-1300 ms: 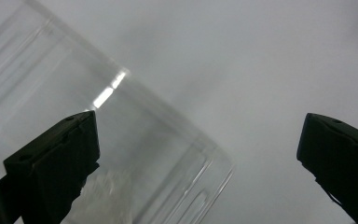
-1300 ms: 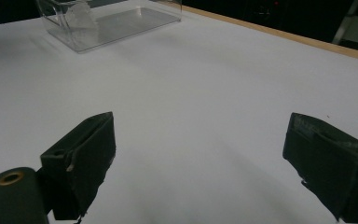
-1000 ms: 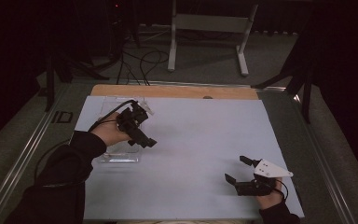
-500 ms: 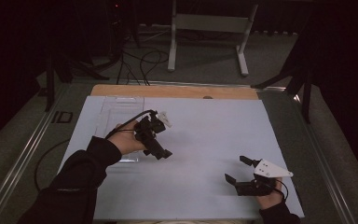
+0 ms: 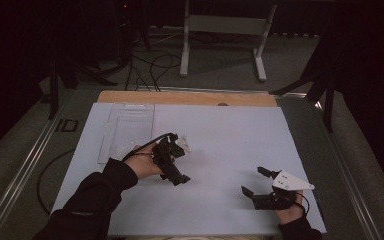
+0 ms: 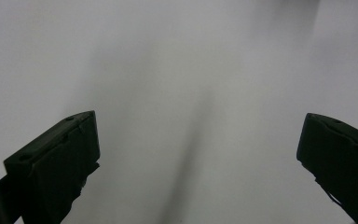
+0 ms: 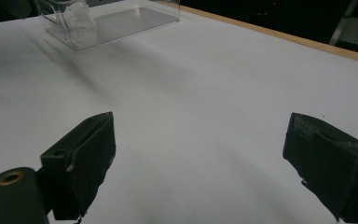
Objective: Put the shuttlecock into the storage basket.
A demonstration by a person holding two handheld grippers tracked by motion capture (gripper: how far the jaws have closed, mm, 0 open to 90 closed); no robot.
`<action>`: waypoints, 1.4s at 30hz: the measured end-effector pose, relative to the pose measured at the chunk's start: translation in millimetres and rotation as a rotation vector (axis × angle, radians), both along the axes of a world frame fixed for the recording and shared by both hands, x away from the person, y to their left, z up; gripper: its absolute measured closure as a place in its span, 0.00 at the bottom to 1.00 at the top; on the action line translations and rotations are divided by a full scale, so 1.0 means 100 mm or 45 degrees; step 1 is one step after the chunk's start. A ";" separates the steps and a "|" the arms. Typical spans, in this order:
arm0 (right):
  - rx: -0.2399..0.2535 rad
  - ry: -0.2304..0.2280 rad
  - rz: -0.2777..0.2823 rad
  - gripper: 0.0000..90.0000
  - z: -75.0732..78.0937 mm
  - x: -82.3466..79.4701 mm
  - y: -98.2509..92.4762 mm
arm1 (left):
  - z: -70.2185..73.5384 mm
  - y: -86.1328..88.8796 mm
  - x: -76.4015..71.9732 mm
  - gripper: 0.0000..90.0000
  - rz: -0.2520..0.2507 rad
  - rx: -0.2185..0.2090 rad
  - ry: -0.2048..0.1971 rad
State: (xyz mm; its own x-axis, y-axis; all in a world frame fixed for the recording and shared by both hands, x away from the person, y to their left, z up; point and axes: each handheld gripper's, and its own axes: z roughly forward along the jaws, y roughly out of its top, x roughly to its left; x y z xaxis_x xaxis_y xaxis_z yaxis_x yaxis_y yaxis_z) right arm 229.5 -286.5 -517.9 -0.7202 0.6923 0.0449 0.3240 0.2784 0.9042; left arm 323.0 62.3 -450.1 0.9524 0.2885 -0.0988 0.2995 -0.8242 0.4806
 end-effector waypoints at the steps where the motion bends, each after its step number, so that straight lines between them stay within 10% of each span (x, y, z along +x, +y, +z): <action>1: 0.002 0.002 0.002 0.11 0.00 0.00 0.00 | -0.02 0.01 -0.01 0.00 -0.004 -0.009 0.002; 42: -0.010 0.018 0.018 0.11 -0.02 0.01 0.02 | -0.54 0.65 -0.61 0.00 0.054 -0.111 0.011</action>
